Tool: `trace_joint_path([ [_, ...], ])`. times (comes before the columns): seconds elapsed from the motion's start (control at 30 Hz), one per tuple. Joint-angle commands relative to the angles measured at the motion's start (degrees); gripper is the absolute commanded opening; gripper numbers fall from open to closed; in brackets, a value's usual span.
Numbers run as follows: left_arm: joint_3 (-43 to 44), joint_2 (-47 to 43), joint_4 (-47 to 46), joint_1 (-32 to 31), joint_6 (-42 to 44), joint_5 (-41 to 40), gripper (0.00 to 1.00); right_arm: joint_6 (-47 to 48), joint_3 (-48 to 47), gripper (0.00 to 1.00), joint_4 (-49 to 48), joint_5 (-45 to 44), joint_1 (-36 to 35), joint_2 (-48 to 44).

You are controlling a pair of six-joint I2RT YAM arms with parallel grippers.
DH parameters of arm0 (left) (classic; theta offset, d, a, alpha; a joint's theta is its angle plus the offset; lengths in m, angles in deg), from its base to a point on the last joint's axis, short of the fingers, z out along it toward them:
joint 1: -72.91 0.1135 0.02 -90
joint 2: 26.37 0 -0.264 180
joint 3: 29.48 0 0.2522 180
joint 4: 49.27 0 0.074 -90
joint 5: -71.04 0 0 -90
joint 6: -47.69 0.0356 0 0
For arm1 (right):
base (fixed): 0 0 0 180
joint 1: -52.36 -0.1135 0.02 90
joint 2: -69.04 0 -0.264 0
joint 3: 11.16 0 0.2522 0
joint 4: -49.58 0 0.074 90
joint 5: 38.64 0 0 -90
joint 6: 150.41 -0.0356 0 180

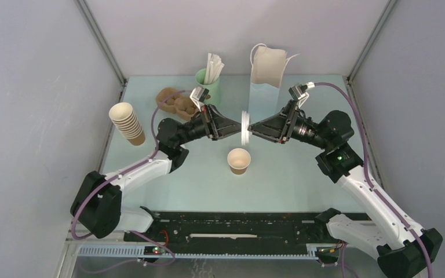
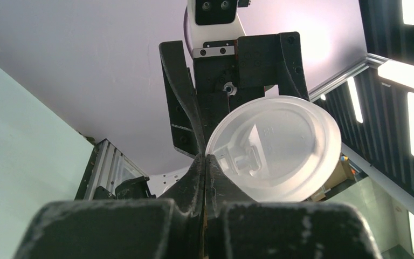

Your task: Pack the takeout coffee

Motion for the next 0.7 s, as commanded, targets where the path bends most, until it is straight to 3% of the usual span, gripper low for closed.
trace_joint_path([
  [0.0, 1.54, -2.06, 1.41, -0.52, 3.0, 0.12, 0.0, 0.85, -1.81, 0.96, -1.67, -0.12, -0.07, -0.34],
  [0.53, 2.08, -4.22, 7.37, -0.52, 6.51, -0.49, 0.0, 3.18, -1.81, 0.93, 0.86, -0.9, -0.34, -0.98],
  [0.67, 2.13, -4.44, 8.38, -0.52, 7.28, -0.41, 0.0, 2.97, -1.81, 0.87, 0.62, -0.64, -0.34, -0.91],
])
